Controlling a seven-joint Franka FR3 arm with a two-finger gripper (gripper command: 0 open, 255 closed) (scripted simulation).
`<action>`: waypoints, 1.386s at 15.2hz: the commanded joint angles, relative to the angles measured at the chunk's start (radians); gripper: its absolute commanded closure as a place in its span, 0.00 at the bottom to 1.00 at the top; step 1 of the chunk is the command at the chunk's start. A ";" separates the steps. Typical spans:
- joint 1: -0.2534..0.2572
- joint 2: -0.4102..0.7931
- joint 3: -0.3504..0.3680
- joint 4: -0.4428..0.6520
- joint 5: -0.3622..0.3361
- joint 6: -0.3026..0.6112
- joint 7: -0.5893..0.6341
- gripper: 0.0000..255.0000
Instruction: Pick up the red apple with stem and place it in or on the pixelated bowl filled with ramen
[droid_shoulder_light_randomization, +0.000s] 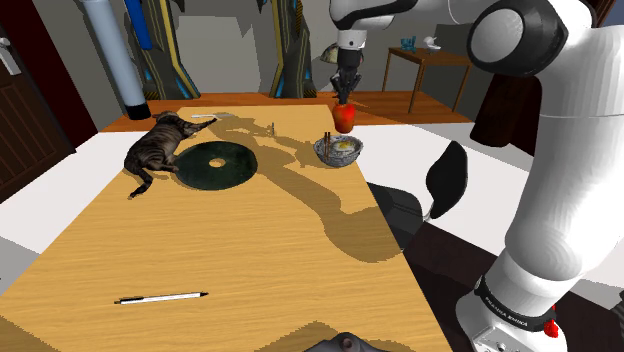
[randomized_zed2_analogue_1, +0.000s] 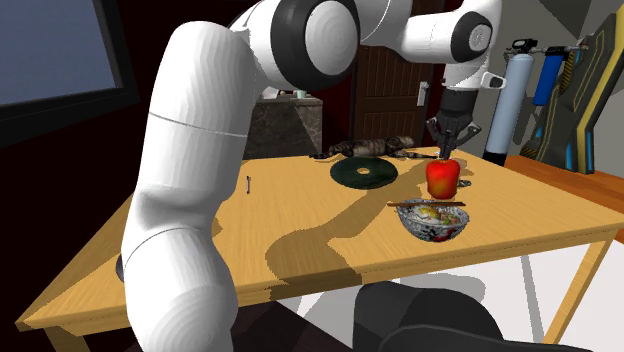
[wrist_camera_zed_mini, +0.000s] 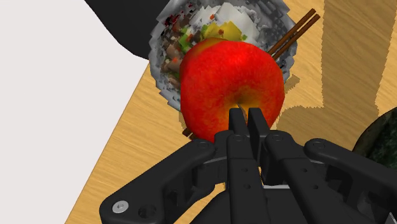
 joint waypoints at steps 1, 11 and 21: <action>0.001 -0.003 0.000 -0.034 0.000 0.031 -0.001 1.00; 0.002 -0.004 0.001 -0.092 0.001 0.088 -0.003 1.00; 0.000 -0.003 0.000 -0.023 0.000 0.021 -0.002 0.00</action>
